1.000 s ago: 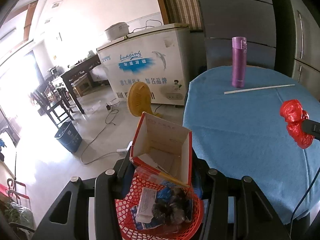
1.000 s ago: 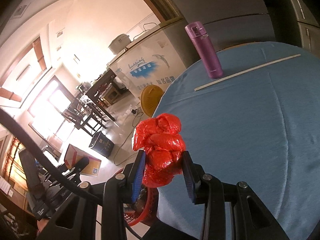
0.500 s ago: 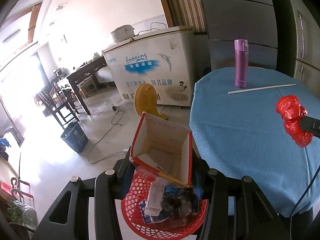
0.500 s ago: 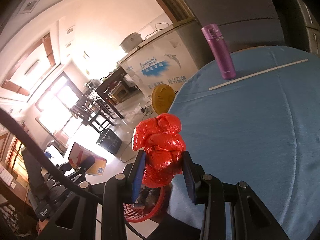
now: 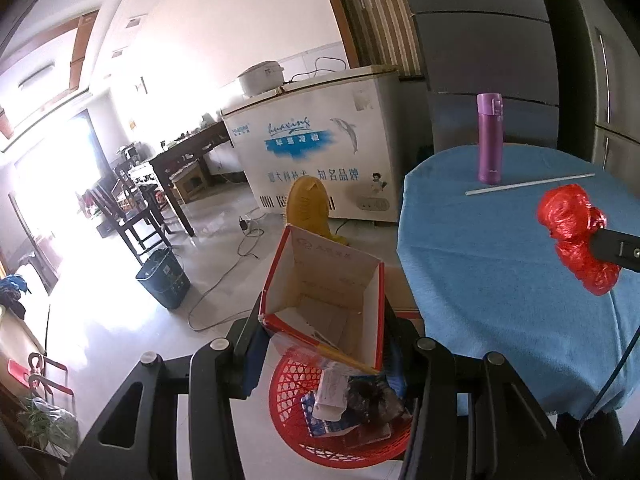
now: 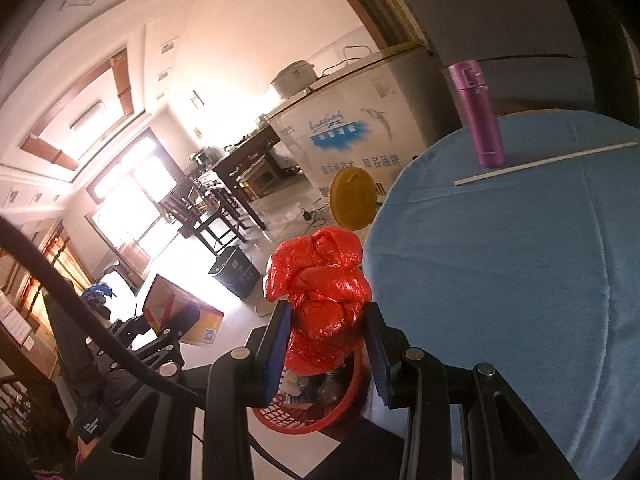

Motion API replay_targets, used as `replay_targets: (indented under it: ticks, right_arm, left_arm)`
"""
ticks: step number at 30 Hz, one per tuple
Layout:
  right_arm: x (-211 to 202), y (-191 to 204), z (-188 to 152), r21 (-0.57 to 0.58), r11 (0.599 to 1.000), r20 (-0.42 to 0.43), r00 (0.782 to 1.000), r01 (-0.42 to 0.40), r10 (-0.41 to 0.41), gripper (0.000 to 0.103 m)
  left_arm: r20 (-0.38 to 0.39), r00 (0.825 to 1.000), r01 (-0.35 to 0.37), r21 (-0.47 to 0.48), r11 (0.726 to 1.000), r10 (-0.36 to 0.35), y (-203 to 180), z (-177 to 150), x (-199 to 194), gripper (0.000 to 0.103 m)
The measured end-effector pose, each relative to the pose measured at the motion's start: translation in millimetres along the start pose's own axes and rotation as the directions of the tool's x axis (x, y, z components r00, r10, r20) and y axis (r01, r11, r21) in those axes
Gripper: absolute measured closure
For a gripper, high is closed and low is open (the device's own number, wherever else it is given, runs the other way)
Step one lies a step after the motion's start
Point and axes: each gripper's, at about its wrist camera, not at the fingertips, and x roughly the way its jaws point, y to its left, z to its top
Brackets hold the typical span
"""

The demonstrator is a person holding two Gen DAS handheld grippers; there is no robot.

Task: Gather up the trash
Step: 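Carry the carton and red bag from the table over the red basket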

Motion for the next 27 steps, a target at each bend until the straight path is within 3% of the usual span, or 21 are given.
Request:
replay_targets:
  ticks: [17, 27]
  right_arm:
    - [6, 69, -9, -0.118, 0.993, -0.015, 1.0, -0.028, 0.027, 0.064]
    - [27, 76, -15, -0.128, 0.991, -0.065, 0.997, -0.049, 0.041, 0.063]
  left_arm:
    - [0.04, 0.999, -0.007, -0.074, 0.997, 0.01, 43, -22, -26, 0.052]
    - [0.014, 1.0, -0.023, -0.089, 0.996, 0.025, 54, -27, -17, 0.052]
